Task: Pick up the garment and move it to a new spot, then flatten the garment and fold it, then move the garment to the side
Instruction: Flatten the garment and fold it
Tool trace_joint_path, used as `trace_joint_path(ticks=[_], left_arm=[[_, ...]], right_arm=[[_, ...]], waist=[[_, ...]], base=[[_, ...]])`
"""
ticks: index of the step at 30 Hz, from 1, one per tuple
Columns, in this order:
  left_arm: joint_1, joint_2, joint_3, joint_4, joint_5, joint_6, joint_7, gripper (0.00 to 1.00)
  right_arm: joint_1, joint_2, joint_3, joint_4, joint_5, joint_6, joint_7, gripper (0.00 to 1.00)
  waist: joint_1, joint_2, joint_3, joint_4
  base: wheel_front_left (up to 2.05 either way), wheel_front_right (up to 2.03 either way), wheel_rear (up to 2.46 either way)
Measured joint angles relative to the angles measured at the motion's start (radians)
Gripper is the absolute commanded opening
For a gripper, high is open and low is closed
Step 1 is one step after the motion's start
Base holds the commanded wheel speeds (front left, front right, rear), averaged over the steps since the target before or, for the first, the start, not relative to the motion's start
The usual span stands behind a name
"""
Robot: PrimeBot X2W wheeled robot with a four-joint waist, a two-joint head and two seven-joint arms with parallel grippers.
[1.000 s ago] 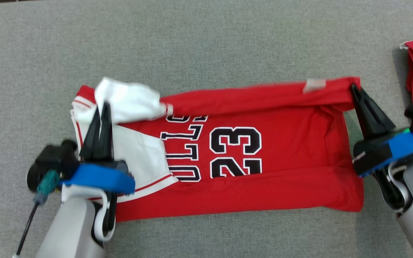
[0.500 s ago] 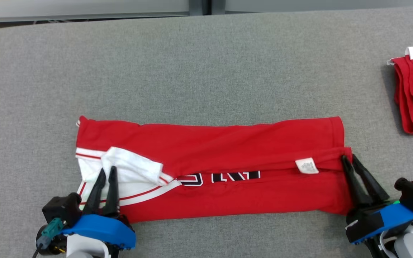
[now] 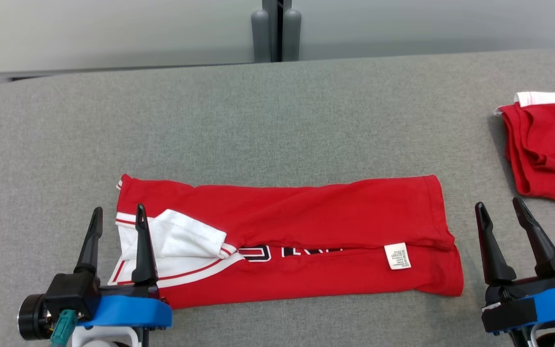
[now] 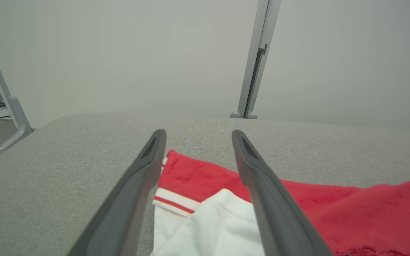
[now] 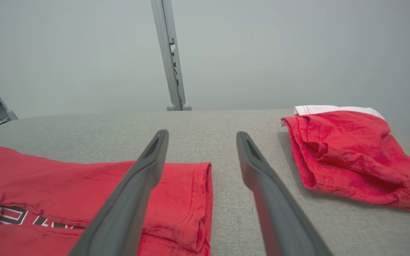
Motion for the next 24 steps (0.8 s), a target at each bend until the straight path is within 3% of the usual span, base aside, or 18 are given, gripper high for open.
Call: trace_joint_path(ticks=[13,20,24], left_arm=[[0.030,0.038,-0.009,-0.041,0.026,0.017,0.021,1.00],[0.023,0.040,-0.012,-0.046,0.022,0.017,0.019,1.00],[-0.006,0.041,-0.013,-0.048,0.029,0.016,0.010,1.00]], right_arm=[[0.055,0.071,-0.035,-0.136,-0.083,0.000,0.104,1.00],[0.057,0.072,-0.042,-0.140,-0.084,0.000,0.126,1.00],[0.048,0.051,-0.035,-0.073,-0.066,0.000,0.144,1.00]], waist=[[0.0000,0.0002,-0.049,-0.011],[0.0000,0.0002,-0.032,-0.001],[0.0001,0.0002,-0.005,0.015]], base=[[0.00,0.00,0.00],[0.00,0.00,0.00],[0.00,0.00,0.00]])
